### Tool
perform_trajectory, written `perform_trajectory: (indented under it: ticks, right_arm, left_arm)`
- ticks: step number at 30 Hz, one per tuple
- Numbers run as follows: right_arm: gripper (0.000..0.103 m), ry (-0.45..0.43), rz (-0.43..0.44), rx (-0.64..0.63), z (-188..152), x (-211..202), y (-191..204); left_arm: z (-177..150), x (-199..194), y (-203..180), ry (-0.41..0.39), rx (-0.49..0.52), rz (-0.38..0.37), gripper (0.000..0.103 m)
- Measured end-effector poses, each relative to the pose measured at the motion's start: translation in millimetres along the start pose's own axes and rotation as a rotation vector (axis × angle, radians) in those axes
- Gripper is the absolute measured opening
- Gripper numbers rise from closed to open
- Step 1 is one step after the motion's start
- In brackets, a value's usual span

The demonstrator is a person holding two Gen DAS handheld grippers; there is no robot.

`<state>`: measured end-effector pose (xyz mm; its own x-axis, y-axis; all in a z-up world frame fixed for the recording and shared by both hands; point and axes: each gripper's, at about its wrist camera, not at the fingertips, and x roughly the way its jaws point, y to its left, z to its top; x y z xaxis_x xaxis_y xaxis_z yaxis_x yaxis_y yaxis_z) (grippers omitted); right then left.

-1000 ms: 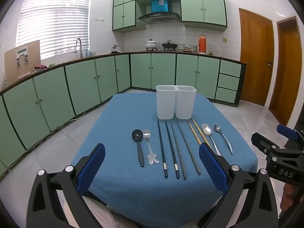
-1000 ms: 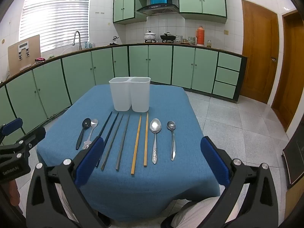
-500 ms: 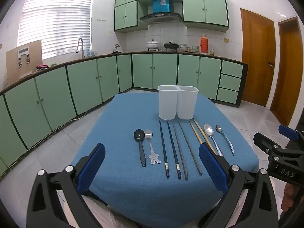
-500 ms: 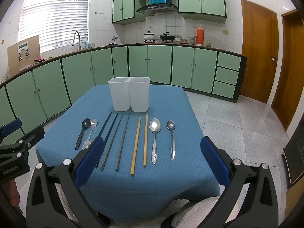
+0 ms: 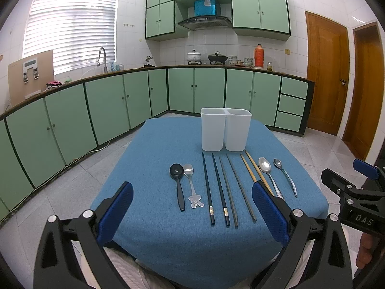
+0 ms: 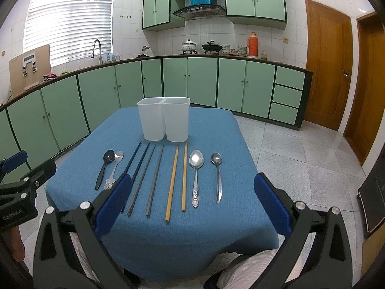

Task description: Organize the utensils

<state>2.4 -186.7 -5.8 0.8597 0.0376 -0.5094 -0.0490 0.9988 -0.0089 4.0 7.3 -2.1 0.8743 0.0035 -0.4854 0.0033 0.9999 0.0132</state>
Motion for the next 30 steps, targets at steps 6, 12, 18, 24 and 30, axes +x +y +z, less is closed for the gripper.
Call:
perform_trajectory:
  ticks: [6, 12, 18, 24, 30]
  right_arm:
    - [0.098, -0.001, 0.000, 0.000, -0.3, -0.3, -0.1]
    - [0.098, -0.001, -0.001, 0.000, -0.3, -0.6, -0.2]
    - [0.098, 0.000, 0.000, 0.000, -0.3, -0.6, -0.3]
    - [0.098, 0.000, -0.001, 0.000, -0.2, -0.5, -0.3]
    - [0.098, -0.001, 0.001, -0.001, 0.0, -0.7, -0.4]
  left_arm:
    - [-0.1, -0.8, -0.2, -0.001, 0.000, -0.001, 0.097]
    - [0.2, -0.2, 0.5, -0.001, 0.000, 0.000, 0.097]
    - [0.2, -0.9, 0.0, -0.001, 0.001, 0.000, 0.097]
    - [-1.2, -0.8, 1.5, -0.003, -0.002, 0.001, 0.097]
    - [-1.1, -1.1, 1.2, -0.003, -0.002, 0.002, 0.097]
